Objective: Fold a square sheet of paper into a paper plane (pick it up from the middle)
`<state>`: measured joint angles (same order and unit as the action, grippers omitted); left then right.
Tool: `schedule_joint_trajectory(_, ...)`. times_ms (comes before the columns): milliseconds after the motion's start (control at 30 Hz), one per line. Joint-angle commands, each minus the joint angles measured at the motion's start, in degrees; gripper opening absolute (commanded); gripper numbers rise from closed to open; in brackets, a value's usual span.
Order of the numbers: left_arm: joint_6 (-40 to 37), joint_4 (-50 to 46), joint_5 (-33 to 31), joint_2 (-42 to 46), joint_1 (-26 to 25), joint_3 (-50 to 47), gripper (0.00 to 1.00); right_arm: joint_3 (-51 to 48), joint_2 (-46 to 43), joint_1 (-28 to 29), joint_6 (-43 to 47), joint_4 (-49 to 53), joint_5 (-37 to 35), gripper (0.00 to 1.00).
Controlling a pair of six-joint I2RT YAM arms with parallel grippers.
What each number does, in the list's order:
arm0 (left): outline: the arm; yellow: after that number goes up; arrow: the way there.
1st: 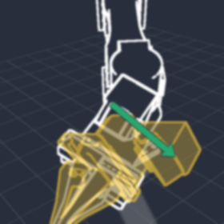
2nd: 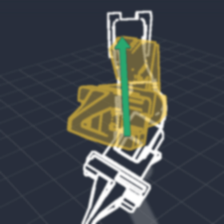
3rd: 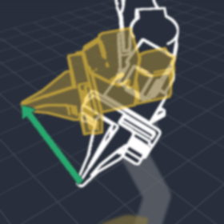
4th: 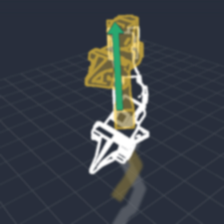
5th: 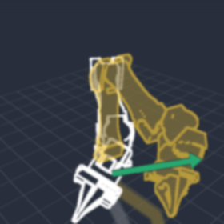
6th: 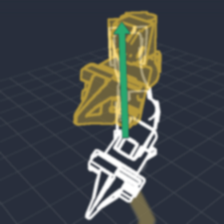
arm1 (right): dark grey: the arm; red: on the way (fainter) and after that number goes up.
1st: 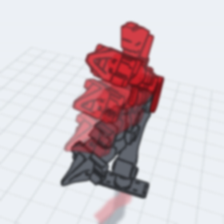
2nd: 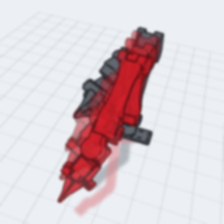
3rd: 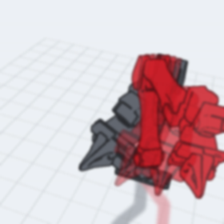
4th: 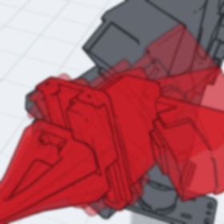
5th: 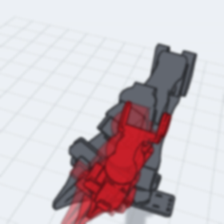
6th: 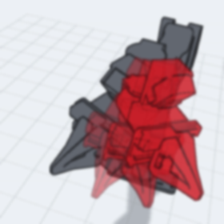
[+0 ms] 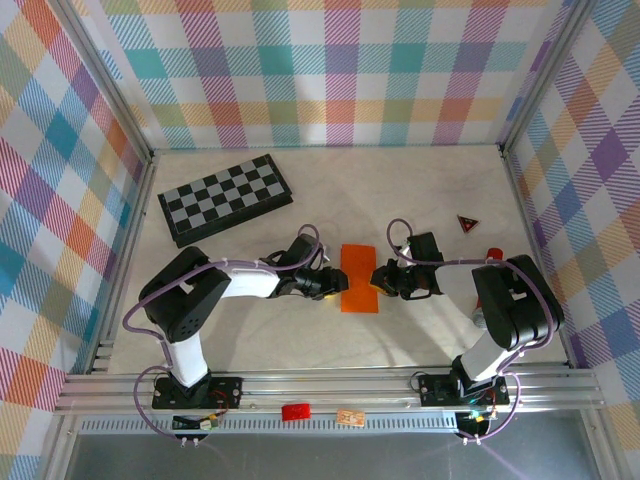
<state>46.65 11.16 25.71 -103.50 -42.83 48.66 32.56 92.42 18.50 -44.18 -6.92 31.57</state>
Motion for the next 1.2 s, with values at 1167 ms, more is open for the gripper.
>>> schedule_joint_trajectory(1167, 0.2, 0.5, -1.0, -2.2, -0.7, 3.5, 0.16, -1.2, -0.8, 0.0, 0.6, 2.3, -0.1, 0.16)
